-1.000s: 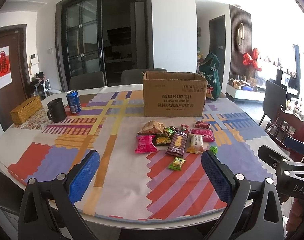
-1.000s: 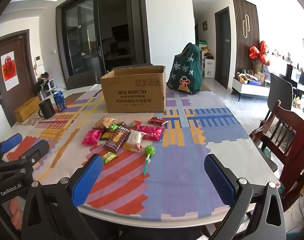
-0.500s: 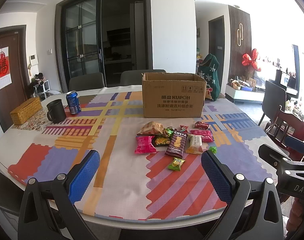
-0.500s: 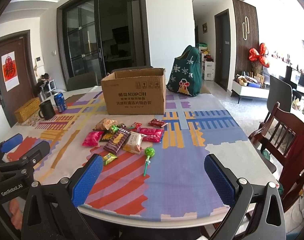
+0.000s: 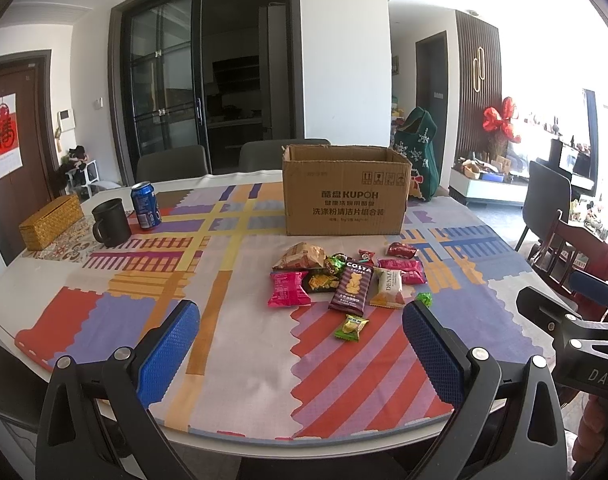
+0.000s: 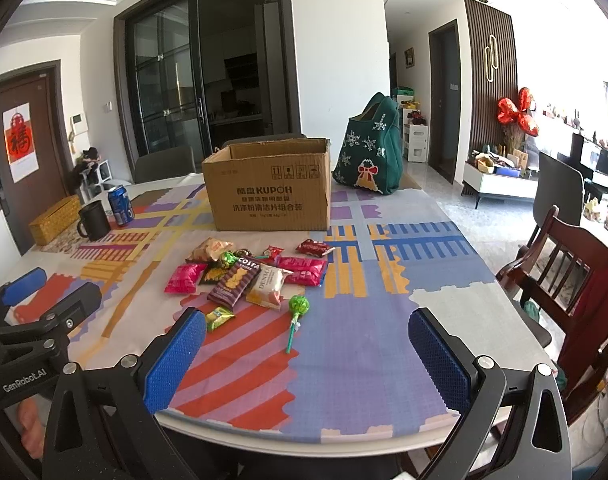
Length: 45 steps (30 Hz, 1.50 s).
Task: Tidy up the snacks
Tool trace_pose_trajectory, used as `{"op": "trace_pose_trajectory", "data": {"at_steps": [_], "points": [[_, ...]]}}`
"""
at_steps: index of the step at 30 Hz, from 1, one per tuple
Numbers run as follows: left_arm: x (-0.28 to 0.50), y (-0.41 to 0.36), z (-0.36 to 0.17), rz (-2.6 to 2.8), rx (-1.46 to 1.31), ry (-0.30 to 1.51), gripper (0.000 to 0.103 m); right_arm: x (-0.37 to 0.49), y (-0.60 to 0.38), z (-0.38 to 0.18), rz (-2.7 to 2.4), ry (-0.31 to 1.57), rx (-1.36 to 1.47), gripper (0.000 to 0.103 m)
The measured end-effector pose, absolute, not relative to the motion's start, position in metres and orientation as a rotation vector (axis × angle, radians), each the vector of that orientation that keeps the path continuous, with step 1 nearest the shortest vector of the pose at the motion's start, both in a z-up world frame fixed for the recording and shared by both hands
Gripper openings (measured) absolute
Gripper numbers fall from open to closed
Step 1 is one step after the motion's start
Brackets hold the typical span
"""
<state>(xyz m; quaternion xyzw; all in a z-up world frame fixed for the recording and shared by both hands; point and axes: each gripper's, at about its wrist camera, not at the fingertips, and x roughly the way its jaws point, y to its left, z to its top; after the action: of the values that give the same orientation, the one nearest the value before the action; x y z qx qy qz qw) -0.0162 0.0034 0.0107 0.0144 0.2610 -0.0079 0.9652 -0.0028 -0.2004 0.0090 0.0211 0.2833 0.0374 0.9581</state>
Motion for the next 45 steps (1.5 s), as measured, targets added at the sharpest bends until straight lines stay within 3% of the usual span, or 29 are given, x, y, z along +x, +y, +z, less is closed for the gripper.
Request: {"op": "trace_pose_trajectory", "data": {"at_steps": [32, 40, 45], "points": [[0.009, -0.004, -0.007, -0.043, 0.050, 0.612, 0.103, 0.017, -0.201, -0.009, 0.096, 0.649, 0.049, 0.102], [0.032, -0.011, -0.022, -0.076, 0.069, 0.683, 0.090, 0.037, -0.198, -0.025, 0.122, 0.717, 0.048, 0.102], [0.047, -0.017, -0.033, -0.096, 0.089, 0.737, 0.083, 0.051, -0.194, -0.036, 0.147, 0.766, 0.039, 0.094]]}}
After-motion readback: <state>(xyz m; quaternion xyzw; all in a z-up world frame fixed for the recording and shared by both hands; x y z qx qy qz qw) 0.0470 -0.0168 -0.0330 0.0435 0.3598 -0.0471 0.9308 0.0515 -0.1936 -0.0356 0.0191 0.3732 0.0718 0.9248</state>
